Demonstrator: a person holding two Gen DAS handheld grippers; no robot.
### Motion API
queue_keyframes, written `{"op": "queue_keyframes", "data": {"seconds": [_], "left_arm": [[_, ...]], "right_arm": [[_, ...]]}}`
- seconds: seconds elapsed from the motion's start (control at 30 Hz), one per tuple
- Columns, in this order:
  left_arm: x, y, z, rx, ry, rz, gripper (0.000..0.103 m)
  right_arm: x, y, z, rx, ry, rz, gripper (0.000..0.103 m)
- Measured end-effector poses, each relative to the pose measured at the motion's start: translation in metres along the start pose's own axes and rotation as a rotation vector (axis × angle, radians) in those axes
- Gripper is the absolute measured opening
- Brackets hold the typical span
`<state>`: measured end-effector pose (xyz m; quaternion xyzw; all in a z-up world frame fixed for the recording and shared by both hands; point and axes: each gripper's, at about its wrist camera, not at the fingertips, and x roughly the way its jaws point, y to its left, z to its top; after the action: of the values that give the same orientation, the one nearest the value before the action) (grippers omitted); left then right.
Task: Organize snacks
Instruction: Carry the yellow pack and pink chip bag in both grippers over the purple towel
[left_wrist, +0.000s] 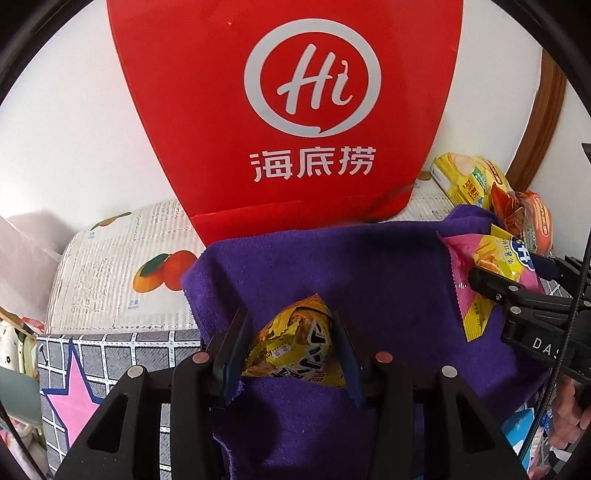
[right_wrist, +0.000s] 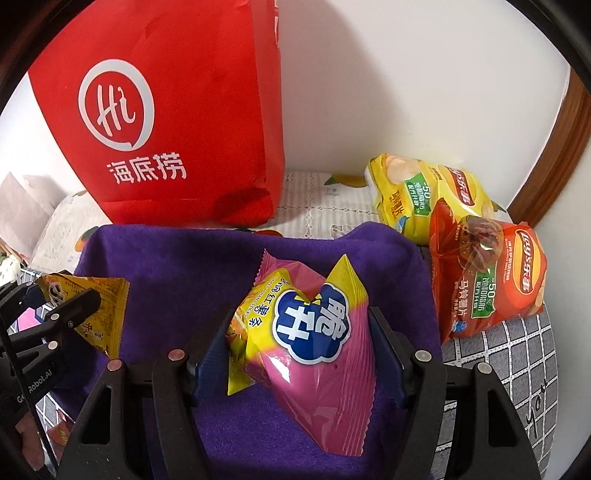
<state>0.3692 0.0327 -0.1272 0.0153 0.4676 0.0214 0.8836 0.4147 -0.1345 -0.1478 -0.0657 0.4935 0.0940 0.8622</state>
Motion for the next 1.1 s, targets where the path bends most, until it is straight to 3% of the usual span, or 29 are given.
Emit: {"op": "queue_keyframes", "data": {"seconds": [1.1], "left_arm": [[0.0073,0.0001,-0.0011,-0.01,0.051,-0.023,0.043]], "right_arm": [[0.0,0.0039,0.002,-0.016,0.065,0.008,0.073]]}}
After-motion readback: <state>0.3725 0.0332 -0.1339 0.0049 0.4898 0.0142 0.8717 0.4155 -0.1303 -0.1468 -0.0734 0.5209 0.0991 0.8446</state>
